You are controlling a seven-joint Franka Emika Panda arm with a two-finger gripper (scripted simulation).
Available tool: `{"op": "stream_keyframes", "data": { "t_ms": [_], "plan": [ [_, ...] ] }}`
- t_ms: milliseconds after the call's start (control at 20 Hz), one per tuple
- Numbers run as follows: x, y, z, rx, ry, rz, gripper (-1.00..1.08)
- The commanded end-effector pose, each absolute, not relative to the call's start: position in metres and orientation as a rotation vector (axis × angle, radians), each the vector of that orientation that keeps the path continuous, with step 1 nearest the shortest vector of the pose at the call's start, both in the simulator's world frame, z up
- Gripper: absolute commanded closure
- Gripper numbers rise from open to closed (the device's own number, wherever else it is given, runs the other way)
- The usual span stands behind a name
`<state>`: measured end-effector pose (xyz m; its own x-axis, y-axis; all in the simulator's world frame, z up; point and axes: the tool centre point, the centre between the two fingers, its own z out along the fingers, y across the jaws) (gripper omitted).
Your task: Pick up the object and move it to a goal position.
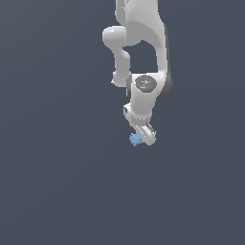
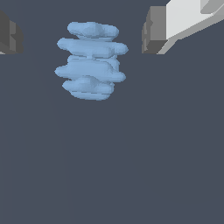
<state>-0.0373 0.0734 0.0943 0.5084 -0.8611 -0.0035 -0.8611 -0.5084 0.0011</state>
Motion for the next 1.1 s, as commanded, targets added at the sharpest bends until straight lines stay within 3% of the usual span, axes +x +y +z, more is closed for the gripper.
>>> {"op": "stream_keyframes", "data": {
  "t_ms": [0, 650, 1050],
  "plan": [
    [-0.039, 0.075, 0.092, -2.7, 1.605, 0.003, -0.92],
    [-0.041, 0.078, 0.086, -2.663, 1.666, 0.001, -0.92],
    [-0.042, 0.078, 0.053, -2.661, 1.671, 0.0, -0.92]
  ]
}}
